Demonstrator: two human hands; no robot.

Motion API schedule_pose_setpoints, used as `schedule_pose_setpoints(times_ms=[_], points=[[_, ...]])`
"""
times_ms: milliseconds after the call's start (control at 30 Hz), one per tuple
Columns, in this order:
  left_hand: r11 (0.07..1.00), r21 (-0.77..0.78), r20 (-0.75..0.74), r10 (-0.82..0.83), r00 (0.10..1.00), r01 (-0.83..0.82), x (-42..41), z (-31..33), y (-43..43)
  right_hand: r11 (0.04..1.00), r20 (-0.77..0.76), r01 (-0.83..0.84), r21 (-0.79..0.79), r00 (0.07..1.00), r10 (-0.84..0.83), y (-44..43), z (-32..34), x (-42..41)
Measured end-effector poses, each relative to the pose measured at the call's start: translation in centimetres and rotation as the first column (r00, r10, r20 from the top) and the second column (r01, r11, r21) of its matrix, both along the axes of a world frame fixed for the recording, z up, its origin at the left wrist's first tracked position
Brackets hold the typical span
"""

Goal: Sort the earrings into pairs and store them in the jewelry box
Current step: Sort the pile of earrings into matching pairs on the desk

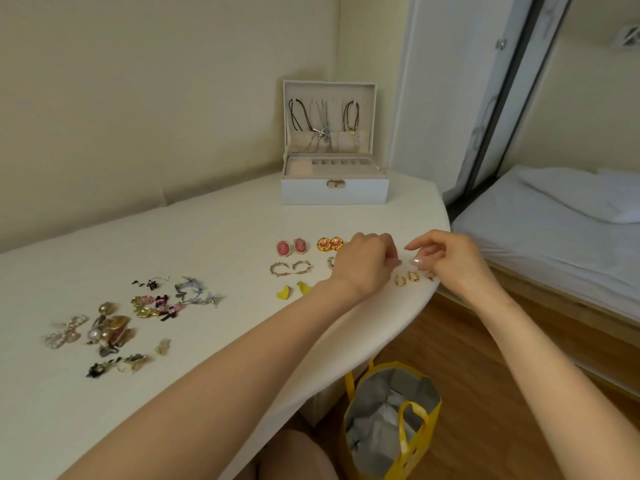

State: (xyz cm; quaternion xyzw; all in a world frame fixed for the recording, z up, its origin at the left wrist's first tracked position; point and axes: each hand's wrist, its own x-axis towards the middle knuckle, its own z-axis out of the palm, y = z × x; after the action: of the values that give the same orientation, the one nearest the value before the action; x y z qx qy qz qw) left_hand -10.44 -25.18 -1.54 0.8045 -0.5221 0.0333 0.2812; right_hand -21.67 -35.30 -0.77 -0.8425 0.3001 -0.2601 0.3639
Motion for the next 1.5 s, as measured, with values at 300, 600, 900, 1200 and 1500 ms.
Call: schedule_pose_setpoints(times_ms=[300, 600, 900, 1200, 1500], points=[[0.999, -0.033, 0.068, -0.005, 0.998, 0.007, 0.8, 0.8, 7.8, 0.97, -0.246, -0.097, -0.222, 0.968, 0.041, 1.4, -0.8, 0.2], [0.994, -0.041, 0.092, 0.106, 0.99, -0.102, 3.9, 0.0, 15.8, 0.962, -0.23, -0.058, -0.267, 0.973, -0.005, 1.4, -1.7, 0.9], [0.997, -0.015, -0.03, 0.077, 0.997, -0.077, 4.2, 0.2, 20.6, 0.956, 0.004, -0.23, -0.18, 0.972, 0.234, 9.5, -0.5, 3.0], [0.981, 0.121, -0.168, 0.168, 0.971, -0.149, 6.7, 2.8, 26.1, 0.85, 0.038, -0.518, -0.091, 0.852, 0.523, 18.4, -1.6, 7.7], [0.954, 0.228, -0.28, 0.256, 0.925, -0.195, 8.6, 2.9, 30.6, 0.703, -0.065, -0.71, -0.028, 0.703, 0.708, 22.9, -1.2, 11.0]])
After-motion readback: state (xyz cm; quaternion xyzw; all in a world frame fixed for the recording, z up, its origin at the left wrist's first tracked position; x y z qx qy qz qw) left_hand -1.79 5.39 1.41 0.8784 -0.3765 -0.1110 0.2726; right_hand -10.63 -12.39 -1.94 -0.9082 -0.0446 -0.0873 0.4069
